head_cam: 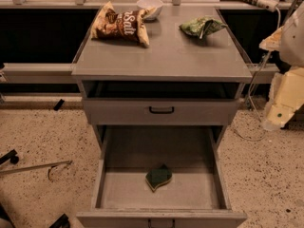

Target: Pick sponge from middle drawer and place on counter

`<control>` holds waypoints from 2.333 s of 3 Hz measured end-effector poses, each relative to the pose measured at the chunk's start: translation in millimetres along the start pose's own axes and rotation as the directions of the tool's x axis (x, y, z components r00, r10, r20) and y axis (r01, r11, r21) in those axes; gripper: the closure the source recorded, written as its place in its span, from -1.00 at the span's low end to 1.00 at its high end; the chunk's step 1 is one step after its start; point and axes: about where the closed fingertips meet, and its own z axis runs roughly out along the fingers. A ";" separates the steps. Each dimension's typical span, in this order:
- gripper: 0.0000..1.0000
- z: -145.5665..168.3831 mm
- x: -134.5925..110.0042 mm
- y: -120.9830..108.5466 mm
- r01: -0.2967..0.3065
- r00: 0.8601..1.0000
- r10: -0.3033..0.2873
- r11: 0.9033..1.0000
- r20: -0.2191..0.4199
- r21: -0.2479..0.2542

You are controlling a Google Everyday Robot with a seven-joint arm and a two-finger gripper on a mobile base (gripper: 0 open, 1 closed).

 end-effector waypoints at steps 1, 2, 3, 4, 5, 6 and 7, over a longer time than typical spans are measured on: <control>-1.00 0.0 0.0 0.0 0.000 1.000 0.000 1.000 0.000 0.000; -1.00 20.0 -1.3 6.3 -0.005 1.000 0.005 1.000 0.017 0.005; -1.00 73.2 -2.8 25.8 -0.018 0.999 0.019 1.000 0.048 -0.007; -1.00 162.7 8.8 58.6 -0.031 0.997 0.036 0.997 0.072 -0.067; -1.00 162.8 8.8 58.6 -0.031 0.997 0.036 0.997 0.072 -0.067; -1.00 196.9 -2.3 63.5 -0.016 0.996 0.022 0.997 0.090 -0.070; -1.00 252.5 -25.1 72.2 0.024 0.992 -0.014 0.997 0.127 -0.078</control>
Offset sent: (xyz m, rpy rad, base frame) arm 0.0012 0.0149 -0.0635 0.0465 -0.0048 -0.0048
